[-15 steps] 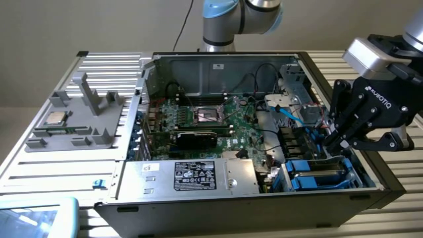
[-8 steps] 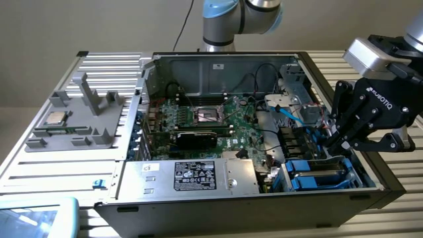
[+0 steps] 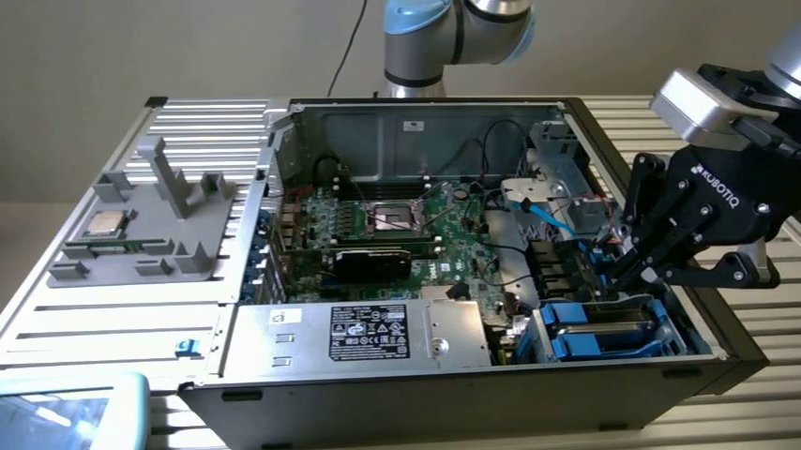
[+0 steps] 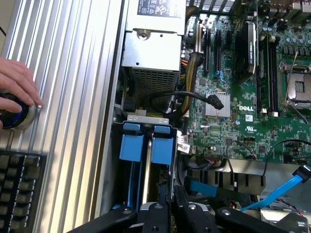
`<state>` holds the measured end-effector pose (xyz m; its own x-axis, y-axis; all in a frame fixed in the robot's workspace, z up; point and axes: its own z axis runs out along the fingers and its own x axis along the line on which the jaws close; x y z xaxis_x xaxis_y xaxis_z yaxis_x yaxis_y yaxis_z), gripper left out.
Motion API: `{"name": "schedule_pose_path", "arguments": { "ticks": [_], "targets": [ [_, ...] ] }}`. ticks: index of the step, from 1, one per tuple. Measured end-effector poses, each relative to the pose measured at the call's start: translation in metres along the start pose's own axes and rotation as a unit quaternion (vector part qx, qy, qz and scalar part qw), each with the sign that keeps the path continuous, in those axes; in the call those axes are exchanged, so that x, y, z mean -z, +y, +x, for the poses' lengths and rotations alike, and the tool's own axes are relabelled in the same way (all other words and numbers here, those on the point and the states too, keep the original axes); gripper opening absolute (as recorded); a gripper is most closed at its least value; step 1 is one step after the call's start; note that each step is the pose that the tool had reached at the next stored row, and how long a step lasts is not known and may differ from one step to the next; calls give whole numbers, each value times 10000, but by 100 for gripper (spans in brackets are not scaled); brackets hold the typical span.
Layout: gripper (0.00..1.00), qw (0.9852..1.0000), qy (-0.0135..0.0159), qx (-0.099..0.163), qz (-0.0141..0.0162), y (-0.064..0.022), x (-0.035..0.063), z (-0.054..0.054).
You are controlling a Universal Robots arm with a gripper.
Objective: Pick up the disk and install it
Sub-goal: 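Insert the first disk wire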
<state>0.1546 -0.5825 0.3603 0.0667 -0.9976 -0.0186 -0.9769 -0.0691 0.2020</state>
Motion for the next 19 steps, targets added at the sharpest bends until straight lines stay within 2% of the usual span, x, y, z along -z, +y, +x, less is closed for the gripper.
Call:
{"name": "schedule_pose_path", "arguments": {
  "ticks": [4, 8, 10, 13, 14, 19],
  "targets": [
    [16, 10000, -2, -3, 0, -21, -1, 1],
    [16, 10000, 14, -24, -1, -25, -10, 2],
    [16, 10000, 33, -50, -2, -28, -16, 2],
    [16, 9999, 83, -88, -5, -42, -18, 2],
    [16, 9999, 88, -89, -5, -42, -20, 2],
    [16, 9999, 86, -92, -4, -47, -43, 4]
  ]
}}
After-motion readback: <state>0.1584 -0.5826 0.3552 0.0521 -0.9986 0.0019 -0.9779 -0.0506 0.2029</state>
